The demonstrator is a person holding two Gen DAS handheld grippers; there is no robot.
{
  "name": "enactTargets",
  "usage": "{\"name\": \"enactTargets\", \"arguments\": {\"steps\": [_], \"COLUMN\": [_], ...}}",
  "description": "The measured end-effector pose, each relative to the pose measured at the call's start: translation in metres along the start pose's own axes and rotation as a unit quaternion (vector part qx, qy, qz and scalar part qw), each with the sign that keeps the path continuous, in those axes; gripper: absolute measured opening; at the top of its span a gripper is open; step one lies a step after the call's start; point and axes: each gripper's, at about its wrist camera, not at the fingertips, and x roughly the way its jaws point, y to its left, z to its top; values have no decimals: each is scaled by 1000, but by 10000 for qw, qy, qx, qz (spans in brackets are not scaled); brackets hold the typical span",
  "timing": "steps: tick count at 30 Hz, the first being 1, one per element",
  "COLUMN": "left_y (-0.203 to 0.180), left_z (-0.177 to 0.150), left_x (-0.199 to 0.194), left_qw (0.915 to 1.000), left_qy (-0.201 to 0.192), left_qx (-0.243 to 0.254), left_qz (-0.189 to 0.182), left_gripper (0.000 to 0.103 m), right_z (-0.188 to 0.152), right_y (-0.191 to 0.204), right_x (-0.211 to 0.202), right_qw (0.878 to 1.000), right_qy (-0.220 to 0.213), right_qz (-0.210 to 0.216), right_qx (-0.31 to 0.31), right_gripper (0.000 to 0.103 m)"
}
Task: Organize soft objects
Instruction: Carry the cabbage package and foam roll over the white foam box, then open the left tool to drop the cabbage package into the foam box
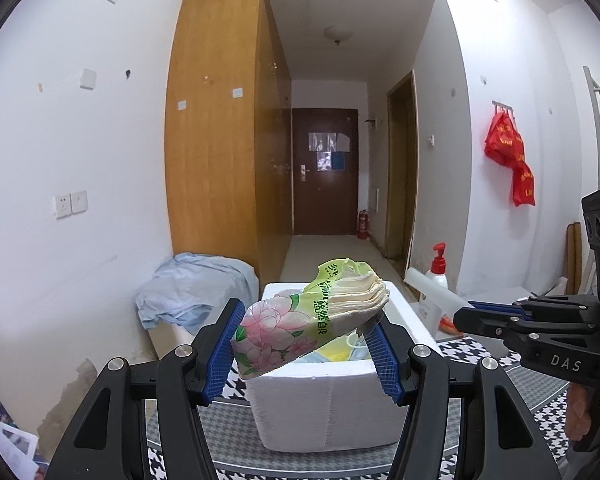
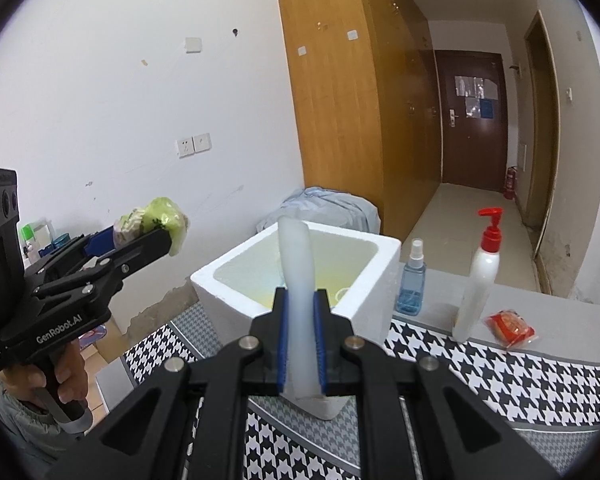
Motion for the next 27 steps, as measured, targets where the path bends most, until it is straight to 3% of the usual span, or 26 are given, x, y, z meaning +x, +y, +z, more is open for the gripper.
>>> {"name": "enactTargets", "arguments": {"steps": [27], "left_y": [15], "left_z": [4], "left_x": [37], "left_qw": [9994], "left_qy": [180], "left_qx": [42], "left_qz": [-276], "left_gripper": [61], "right_z": [14], "right_y": [-3], "right_x": [34], "right_qw": [9995], "right_qy": [227], "right_qz": [-206], "right_qx": [104], "right_gripper": [15]}}
